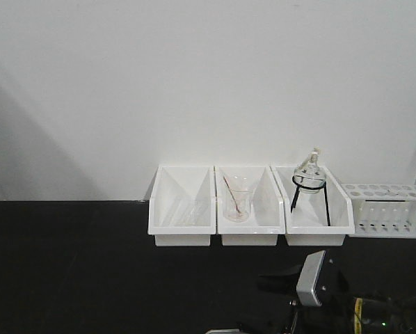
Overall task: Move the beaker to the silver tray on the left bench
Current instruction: 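Open the right gripper and lift it away from the beaker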
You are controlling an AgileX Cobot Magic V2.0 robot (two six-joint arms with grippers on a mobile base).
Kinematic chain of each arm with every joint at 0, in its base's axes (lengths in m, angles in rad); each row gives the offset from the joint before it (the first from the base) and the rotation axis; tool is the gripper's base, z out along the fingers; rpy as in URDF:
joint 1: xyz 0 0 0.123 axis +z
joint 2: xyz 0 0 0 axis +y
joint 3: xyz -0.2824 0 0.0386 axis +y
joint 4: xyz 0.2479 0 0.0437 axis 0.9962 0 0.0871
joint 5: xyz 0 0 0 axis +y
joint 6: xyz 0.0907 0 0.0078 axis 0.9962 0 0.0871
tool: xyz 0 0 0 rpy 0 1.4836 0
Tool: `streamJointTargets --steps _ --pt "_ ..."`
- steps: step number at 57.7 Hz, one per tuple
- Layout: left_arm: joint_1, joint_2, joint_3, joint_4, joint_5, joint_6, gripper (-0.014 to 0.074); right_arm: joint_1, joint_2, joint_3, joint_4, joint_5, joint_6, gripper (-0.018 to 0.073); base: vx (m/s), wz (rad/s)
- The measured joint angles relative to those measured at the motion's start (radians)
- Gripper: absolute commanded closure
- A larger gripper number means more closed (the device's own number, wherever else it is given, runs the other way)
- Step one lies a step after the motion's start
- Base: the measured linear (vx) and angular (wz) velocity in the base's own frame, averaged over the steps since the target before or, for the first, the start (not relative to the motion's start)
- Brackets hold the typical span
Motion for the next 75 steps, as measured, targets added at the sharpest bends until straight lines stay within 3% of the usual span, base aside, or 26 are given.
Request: streamJointTargets --steps 13,35,47,55,66,75 --pt "0.000 0.000 0.000 0.000 0.000 0.000 0.0595 0.000 -0.186 0.000 -0.037 0.018 0.244 0.0577 0.00 0.00" --pt "0.000 0.000 0.000 0.000 0.000 0.000 0.0595 0.000 -0.588 0.005 -0.297 0.153 0.750 0.0567 0.00 0.00" --pt "0.000 0.000 0.000 0.000 0.000 0.000 0.0595 0.000 -0.813 0.007 -0.517 0.191 1.166 0.0566 0.00 0.00" --pt "0.000 0.000 0.000 0.000 0.000 0.000 0.0595 0.000 -0.939 0.045 -0.546 0.225 1.390 0.0566 0.00 0.00" --pt "0.000 0.000 0.000 0.000 0.000 0.000 0.0595 0.000 -1.096 0.126 -0.546 0.265 1.486 0.0566 0.00 0.00" --pt "0.000 0.000 0.000 0.000 0.000 0.000 0.0595 0.000 -1.210 0.149 -0.546 0.127 1.492 0.0566 0.00 0.00"
